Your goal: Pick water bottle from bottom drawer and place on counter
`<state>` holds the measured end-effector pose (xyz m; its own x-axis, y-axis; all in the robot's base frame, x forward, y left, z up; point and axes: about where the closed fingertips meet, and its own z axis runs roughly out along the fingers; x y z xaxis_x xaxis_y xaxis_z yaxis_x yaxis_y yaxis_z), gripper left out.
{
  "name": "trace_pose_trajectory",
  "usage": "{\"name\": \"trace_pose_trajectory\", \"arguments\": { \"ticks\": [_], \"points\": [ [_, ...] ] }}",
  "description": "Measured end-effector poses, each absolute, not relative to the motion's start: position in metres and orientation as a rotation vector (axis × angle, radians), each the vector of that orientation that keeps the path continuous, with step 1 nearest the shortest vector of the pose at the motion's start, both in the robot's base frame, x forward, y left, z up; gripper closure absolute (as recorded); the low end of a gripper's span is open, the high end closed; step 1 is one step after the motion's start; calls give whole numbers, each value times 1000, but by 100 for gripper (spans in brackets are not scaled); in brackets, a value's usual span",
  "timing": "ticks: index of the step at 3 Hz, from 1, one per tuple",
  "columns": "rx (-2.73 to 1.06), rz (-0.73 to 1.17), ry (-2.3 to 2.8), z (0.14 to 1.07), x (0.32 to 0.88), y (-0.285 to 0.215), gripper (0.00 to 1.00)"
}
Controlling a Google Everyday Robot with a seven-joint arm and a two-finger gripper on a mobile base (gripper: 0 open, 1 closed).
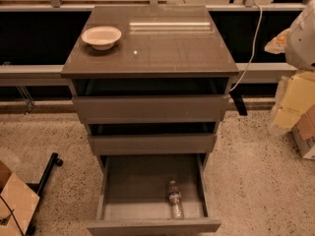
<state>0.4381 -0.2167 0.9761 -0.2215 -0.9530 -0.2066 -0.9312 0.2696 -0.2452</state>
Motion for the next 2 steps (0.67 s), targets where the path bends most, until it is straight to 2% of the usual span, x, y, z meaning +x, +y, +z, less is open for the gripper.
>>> {"name": "trace_pose_trajectory", "arguments": {
  "ticks": [2],
  "points": [
    [-1655,-69,2267,964,443,-208,0]
  ]
}}
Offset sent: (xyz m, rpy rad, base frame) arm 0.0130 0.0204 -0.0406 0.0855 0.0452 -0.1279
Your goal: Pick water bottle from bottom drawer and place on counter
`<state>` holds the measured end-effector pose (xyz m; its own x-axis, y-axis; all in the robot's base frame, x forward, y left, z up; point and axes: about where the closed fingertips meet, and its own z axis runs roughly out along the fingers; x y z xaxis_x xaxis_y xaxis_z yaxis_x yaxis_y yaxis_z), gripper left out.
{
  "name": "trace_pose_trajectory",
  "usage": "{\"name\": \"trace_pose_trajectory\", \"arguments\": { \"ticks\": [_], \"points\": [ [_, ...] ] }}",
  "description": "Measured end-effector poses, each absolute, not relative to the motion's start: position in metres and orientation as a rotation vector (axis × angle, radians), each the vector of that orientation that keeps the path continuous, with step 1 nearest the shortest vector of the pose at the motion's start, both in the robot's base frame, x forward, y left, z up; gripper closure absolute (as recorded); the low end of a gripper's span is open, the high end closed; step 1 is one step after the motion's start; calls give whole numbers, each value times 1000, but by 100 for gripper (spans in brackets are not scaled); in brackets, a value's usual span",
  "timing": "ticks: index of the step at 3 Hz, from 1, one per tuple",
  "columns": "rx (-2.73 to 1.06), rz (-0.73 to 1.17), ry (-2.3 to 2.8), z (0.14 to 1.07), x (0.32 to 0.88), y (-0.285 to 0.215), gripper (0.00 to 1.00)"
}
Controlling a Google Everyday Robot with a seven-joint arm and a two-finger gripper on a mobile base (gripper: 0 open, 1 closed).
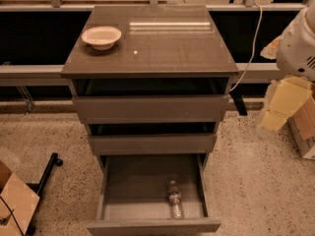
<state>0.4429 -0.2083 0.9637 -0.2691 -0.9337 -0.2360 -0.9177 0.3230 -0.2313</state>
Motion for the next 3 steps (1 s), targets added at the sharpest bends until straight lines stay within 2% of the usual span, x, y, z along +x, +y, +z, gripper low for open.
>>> {"name": "trace_pose_trajectory", "arguments": {
  "ticks": [3],
  "points": [
    [-1398,-29,2529,849,500,-196,0]
  ]
}}
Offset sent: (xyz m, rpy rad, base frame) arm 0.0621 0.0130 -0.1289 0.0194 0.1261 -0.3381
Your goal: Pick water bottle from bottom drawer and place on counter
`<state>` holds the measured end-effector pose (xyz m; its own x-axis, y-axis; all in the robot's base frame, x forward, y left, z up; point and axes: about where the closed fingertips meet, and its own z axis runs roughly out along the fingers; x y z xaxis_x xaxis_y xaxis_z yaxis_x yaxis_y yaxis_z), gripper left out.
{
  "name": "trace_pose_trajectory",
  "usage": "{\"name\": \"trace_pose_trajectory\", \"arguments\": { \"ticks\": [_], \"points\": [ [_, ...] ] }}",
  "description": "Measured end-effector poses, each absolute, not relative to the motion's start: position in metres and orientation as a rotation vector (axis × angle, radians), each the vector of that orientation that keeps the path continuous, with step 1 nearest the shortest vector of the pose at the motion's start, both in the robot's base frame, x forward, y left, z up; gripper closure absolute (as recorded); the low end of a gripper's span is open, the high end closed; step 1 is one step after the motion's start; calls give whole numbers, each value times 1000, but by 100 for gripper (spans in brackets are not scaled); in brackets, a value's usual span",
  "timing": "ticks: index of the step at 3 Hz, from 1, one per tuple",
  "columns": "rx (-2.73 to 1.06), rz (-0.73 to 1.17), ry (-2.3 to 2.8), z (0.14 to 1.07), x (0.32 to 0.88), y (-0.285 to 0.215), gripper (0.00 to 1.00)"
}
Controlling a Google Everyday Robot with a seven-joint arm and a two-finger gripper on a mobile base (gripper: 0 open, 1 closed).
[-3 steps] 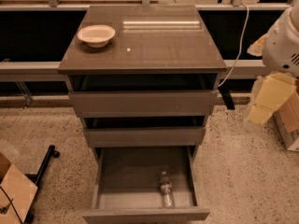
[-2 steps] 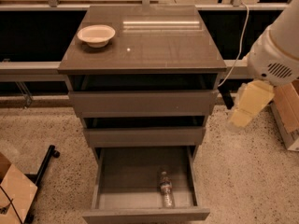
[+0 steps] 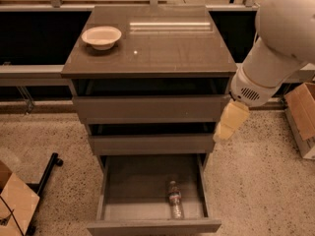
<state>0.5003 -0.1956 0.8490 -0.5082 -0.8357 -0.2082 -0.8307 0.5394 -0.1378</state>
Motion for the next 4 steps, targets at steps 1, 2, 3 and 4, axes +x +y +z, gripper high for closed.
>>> {"name": "trace_pose_trajectory", "arguments": {
  "ticks": [1,2,3,4],
  "points": [
    [-1391,-31,2533,848,501,-196,0],
    [-1343,-18,2584,833,503,-193,0],
    [-1244,29,2662,796,513,-185,0],
    [-1132,51,2752,745,526,-178,0]
  ]
}}
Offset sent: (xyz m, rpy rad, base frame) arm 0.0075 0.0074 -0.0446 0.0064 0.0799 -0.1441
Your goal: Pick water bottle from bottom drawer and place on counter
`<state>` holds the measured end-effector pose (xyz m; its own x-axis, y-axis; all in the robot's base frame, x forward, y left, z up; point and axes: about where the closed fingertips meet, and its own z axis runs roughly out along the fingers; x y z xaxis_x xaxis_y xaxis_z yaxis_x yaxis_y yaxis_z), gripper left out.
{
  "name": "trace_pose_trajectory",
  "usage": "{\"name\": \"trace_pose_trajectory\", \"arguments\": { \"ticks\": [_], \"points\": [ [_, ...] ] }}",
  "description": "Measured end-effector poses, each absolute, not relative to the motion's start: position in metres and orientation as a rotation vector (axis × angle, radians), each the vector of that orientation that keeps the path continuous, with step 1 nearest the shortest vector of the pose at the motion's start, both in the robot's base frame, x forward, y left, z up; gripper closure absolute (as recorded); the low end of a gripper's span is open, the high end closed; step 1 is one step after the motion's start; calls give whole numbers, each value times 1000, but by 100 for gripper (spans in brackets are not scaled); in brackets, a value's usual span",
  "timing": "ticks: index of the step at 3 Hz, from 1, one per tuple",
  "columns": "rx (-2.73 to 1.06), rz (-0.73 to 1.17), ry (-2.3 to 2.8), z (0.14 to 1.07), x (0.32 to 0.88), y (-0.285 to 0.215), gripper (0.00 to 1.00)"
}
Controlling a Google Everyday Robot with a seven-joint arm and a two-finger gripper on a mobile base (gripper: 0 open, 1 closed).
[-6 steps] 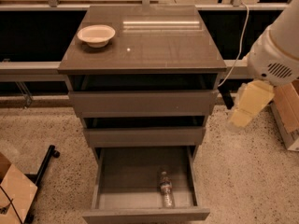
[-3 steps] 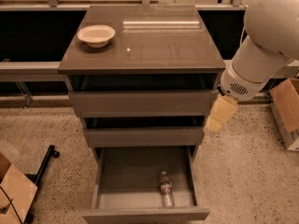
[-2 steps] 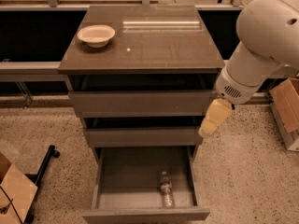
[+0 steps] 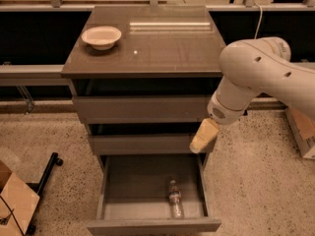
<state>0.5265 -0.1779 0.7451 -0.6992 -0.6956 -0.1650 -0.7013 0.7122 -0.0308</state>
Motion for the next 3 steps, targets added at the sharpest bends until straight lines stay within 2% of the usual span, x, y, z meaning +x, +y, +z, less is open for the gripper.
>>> {"name": "trace_pose_trajectory", "arguments": {
  "ticks": [1,3],
  "points": [
    [-985,82,2857,691,539,-176,0],
    [-895,110,2913,688,535,-176,0]
  ]
}}
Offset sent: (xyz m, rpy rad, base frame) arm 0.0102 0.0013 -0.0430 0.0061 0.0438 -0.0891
